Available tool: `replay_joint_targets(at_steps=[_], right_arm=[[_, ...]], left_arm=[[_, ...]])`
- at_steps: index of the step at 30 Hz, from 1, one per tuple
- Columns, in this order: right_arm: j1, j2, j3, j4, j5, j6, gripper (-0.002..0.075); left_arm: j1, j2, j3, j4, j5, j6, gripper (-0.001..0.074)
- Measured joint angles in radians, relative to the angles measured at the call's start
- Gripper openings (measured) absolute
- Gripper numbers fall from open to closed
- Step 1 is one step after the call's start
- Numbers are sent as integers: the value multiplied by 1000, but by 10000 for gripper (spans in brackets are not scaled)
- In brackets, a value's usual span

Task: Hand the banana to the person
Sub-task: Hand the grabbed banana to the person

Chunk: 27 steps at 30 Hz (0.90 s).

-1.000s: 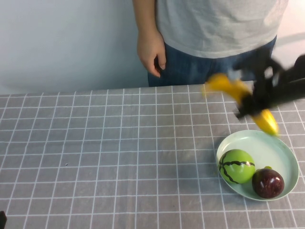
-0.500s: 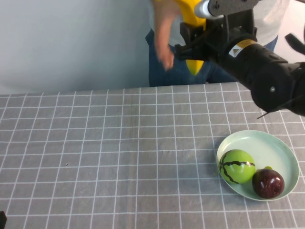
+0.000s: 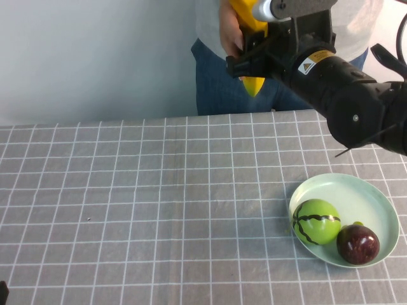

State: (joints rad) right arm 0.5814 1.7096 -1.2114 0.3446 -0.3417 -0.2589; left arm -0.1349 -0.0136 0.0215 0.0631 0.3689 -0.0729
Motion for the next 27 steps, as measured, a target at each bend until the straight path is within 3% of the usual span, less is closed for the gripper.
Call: replay_joint_targets(at_steps=[9, 14, 17, 24, 27], right_arm=[[0, 8, -2, -2, 24, -31, 292], [0, 8, -2, -2, 98, -43, 442], [0, 8, -2, -2, 121, -54, 475], [0, -57, 31, -2, 193, -66, 481], [0, -177, 121, -2, 240, -66, 417]], left_arm=[[0, 0, 0, 0, 0, 0, -5], [0, 0, 0, 0, 0, 0, -5], [0, 0, 0, 0, 0, 0, -5], [0, 0, 0, 0, 0, 0, -5], [0, 0, 0, 0, 0, 0, -5]])
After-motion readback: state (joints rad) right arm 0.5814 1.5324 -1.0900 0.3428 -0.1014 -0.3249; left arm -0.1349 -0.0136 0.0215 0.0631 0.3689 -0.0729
